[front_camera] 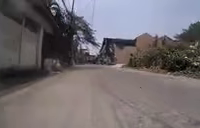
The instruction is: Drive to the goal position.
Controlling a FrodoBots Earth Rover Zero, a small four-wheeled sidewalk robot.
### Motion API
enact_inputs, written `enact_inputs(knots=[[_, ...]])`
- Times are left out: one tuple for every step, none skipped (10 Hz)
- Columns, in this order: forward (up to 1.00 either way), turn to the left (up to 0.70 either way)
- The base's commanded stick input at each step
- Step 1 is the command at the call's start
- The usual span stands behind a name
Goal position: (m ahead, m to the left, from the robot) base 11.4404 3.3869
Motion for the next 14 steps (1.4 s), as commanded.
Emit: enact_inputs(knots=[[1.00,-0.03],[1.00,-0.03],[1.00,-0.04],[1.00,-0.03],[1.00,-0.04],[1.00,-0.04],[1.00,-0.04],[1.00,-0.04],[1.00,-0.04],[1.00,-0.04],[1.00,-0.04],[1.00,-0.04],[1.00,-0.04],[1.00,-0.04]])
